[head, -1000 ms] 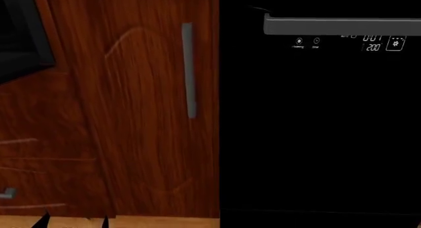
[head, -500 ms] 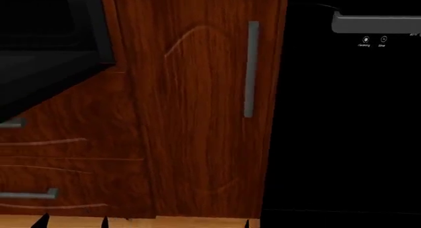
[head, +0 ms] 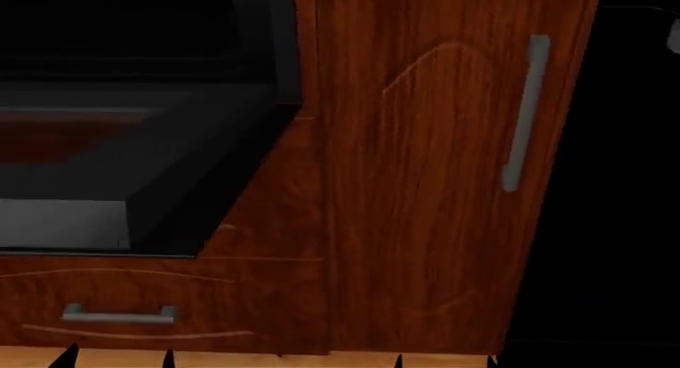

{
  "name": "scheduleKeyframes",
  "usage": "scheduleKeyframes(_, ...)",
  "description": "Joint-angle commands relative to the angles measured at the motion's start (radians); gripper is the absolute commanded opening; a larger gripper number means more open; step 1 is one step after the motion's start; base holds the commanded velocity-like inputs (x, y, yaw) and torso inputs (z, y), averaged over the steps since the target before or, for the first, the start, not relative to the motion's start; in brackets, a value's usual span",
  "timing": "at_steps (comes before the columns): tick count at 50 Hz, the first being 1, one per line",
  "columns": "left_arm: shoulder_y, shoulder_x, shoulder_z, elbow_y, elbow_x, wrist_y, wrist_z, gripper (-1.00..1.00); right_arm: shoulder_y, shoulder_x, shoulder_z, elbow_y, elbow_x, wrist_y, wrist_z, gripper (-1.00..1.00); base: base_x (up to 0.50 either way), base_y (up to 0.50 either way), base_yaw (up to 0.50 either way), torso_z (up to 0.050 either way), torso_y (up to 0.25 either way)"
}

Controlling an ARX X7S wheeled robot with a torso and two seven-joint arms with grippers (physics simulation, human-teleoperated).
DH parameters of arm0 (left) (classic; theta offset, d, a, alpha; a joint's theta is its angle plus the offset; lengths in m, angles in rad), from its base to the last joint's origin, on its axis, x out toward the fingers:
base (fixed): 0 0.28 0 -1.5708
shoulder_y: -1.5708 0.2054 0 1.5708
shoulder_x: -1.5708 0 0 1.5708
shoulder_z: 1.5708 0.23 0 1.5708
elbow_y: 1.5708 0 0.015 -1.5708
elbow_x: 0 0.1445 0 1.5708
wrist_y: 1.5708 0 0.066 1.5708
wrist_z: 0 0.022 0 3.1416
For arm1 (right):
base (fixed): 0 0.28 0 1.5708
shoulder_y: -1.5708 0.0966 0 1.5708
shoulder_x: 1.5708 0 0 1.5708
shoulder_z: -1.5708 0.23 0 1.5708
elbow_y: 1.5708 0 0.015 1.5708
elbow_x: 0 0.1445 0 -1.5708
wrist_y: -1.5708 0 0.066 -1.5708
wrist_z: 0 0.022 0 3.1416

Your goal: Close the oven door

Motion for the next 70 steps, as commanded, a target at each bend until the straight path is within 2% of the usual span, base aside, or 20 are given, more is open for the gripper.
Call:
scheduleKeyframes(1,-0.001,-0.004,0.005,-0.003,-0.005,0.005,-0.005,1.00,0.001,0.005,-0.006,0.000,0.005,-0.001,0.006,1.00,0.00,0.50,0.00,0.000,0.000)
scheduleKeyframes(59,-0.008,-0.024,0.032,-0.007,-0.022,0.015,-0.033,1.00,0.007,0.024,-0.031,0.008,0.028,-0.014,0.027,1.00,0.00,0.50,0.00,0.000,0.000)
scheduleKeyframes(70,-0.006,-0.029,0.041,-0.004,-0.016,0.013,-0.040,1.00,0.001,0.030,-0.032,-0.006,0.043,-0.018,0.027,1.00,0.00,0.08,0.00,0.000,0.000)
